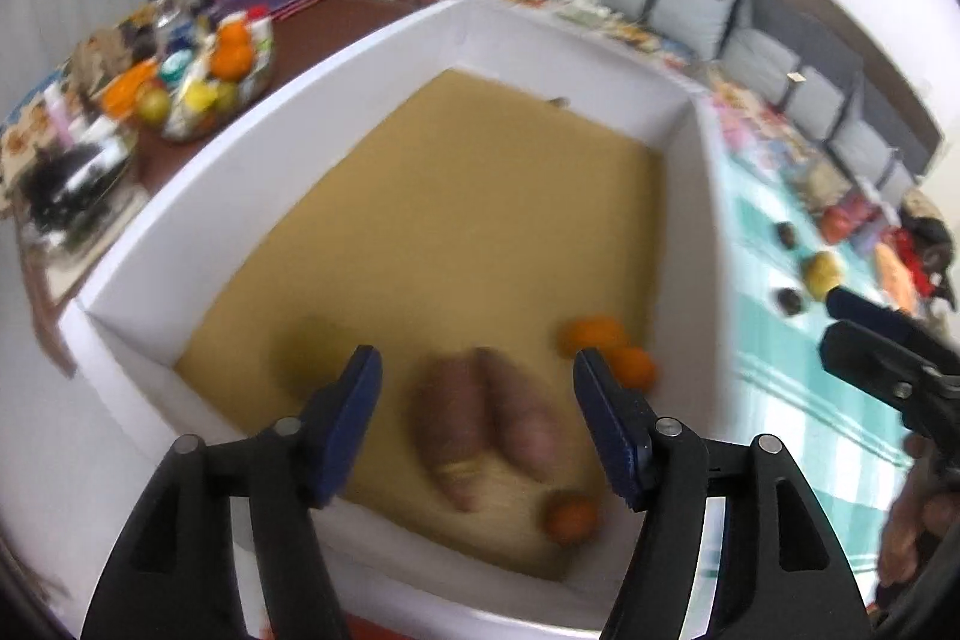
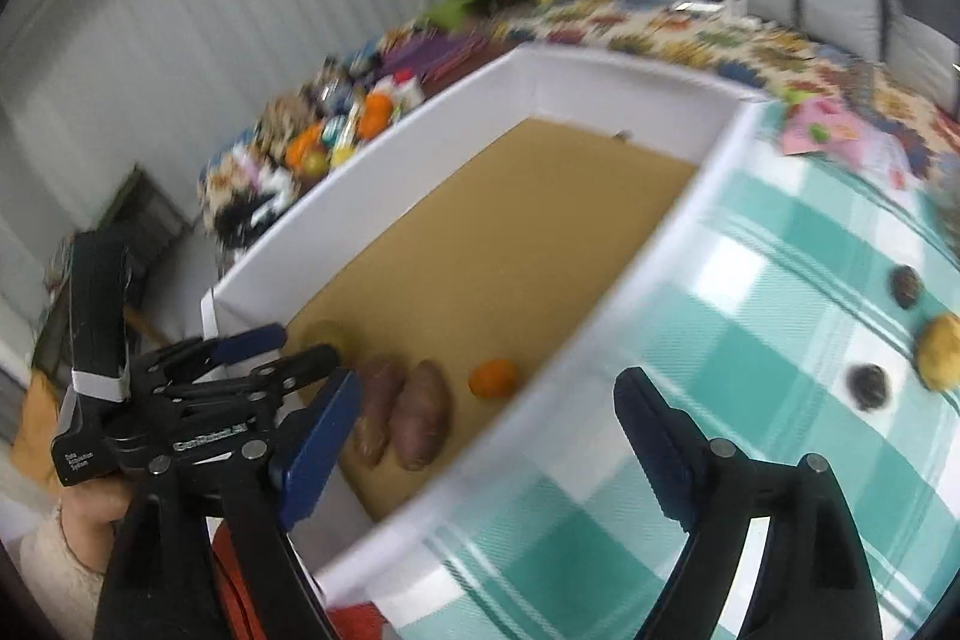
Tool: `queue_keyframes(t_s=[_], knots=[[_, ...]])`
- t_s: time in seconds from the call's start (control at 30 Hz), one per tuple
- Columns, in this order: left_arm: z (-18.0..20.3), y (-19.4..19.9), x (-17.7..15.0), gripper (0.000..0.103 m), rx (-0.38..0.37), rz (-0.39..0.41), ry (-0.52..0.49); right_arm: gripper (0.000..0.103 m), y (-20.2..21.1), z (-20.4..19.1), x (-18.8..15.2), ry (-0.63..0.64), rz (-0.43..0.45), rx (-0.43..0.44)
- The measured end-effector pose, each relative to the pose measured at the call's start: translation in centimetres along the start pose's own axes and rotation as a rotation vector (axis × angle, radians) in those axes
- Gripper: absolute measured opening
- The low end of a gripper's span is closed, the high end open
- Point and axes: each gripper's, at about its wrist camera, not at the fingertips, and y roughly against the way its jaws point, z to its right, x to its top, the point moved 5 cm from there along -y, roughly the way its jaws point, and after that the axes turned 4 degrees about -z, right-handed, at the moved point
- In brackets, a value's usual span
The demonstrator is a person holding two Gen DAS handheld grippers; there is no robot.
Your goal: Organize fruits
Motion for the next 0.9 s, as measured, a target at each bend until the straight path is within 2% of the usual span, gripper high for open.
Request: queue_keyframes(t_s=[0.07,0.2,0.27,0.3,0.4,0.5,0.57,0.67,0.77,0.83,0.9], knots=[[2.9,1.0,-0.3,0.070,-0.046,0.032,-0.037,0.098,2.1,3.2,-2.1,-0.045,0.038,-0.071],[10.7,1.9,-2.5,0.082,-0.180,0.078,-0.148,0.099,4.6,11.3,-8.9,-0.150,0.056,-0.252],[15.1,0.4,-4.6,0.082,-0.243,0.041,-0.208,0.099,5.3,16.0,-13.5,-0.209,0.016,-0.400],[16.8,-0.8,-5.7,0.082,-0.250,0.007,-0.237,0.099,5.9,18.5,-16.0,-0.243,-0.003,-0.479],[22.1,-4.8,-9.3,0.082,-0.265,-0.061,-0.349,0.099,8.4,23.6,-21.0,-0.326,-0.010,-0.639],[26.0,-7.9,-11.0,0.082,-0.245,-0.084,-0.419,0.099,10.8,27.1,-23.5,-0.368,0.013,-0.760],[28.3,-9.9,-11.4,0.082,-0.218,-0.075,-0.461,0.099,11.7,28.7,-24.6,-0.401,0.024,-0.773],[30.4,-12.4,-11.0,0.082,-0.176,-0.069,-0.485,0.099,12.1,30.4,-26.1,-0.481,0.042,-0.698],[31.5,-14.0,-11.0,0.083,-0.132,-0.073,-0.483,0.103,12.3,30.7,-26.2,-0.504,0.047,-0.694],[32.2,-14.4,-11.0,0.089,-0.110,-0.059,-0.511,0.103,12.1,30.7,-26.0,-0.503,0.040,-0.699],[32.6,-15.0,-11.0,0.100,-0.096,-0.045,-0.529,0.103,12.0,30.7,-26.0,-0.501,0.038,-0.703]])
